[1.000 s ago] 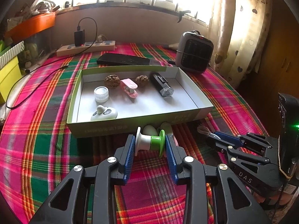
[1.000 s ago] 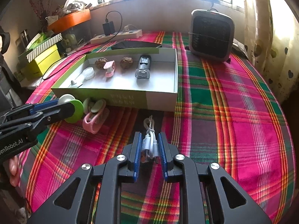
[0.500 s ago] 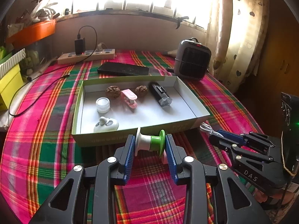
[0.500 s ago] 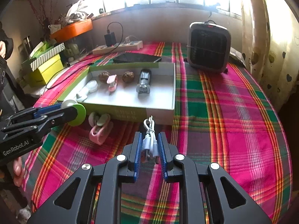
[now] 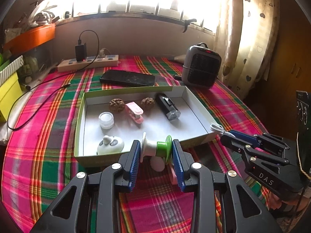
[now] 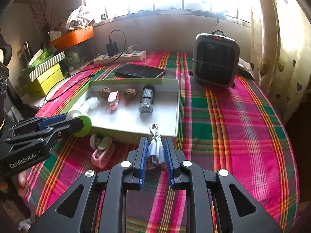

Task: Organize objects
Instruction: 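Lower the spool and cable into the tray with both grippers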

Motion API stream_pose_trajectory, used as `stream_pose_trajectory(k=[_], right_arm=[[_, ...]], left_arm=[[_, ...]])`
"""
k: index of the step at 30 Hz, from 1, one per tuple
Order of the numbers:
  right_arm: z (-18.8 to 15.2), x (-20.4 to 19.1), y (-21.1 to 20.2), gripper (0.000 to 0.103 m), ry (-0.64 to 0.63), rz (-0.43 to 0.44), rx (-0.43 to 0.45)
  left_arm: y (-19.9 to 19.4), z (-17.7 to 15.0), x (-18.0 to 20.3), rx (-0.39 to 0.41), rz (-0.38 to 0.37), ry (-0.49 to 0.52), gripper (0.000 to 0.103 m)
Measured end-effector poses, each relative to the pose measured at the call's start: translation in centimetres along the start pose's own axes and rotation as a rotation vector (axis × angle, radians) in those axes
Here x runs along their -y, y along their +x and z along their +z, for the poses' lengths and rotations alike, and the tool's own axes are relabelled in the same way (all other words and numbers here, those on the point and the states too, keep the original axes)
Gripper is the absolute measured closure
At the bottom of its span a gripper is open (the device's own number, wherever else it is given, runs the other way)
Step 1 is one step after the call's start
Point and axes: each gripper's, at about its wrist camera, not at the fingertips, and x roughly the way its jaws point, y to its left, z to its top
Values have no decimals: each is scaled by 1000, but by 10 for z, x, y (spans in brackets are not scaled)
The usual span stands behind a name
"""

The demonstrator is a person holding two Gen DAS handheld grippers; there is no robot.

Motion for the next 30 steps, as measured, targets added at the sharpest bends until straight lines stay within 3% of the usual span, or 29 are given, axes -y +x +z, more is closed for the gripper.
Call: stream_pose_trajectory(k=[30], right_arm=[[55,11,72,84,-41,-12,-38]], left_arm=[[57,29,-33,-43,59,-54,72]])
